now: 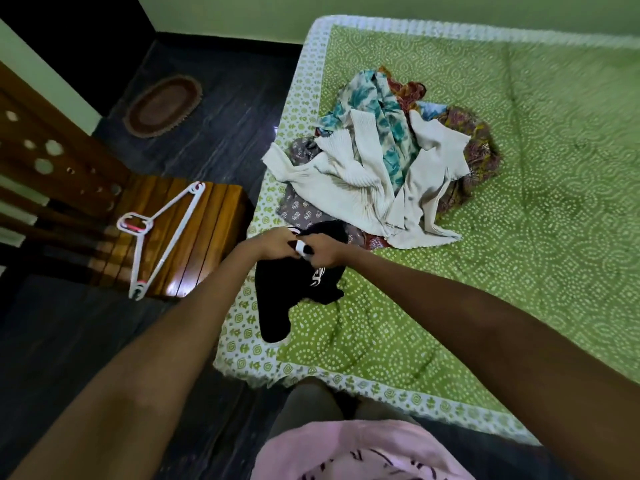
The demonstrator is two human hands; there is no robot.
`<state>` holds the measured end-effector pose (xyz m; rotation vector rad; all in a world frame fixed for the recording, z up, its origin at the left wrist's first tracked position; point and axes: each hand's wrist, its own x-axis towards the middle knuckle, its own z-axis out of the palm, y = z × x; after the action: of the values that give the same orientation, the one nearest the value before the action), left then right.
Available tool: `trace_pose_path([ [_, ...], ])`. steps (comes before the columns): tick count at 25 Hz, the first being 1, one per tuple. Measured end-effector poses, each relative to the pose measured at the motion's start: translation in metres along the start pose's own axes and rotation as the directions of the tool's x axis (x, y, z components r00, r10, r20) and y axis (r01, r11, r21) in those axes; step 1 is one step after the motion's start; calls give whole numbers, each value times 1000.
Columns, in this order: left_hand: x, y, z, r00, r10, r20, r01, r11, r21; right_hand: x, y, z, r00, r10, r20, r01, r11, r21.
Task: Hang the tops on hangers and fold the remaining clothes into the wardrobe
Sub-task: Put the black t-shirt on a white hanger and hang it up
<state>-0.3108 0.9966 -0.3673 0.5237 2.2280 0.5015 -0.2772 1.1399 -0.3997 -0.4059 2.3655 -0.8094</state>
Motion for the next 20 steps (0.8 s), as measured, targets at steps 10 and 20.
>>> trace_pose_path([
  [10, -26, 31, 9, 838, -241, -490, -233, 654, -720, -53, 7, -20, 983, 167, -80, -168, 986, 1],
  [20, -41, 17, -28, 798, -109, -593, -108, 942, -319, -103, 71, -24, 852, 468, -237, -217, 726, 653],
])
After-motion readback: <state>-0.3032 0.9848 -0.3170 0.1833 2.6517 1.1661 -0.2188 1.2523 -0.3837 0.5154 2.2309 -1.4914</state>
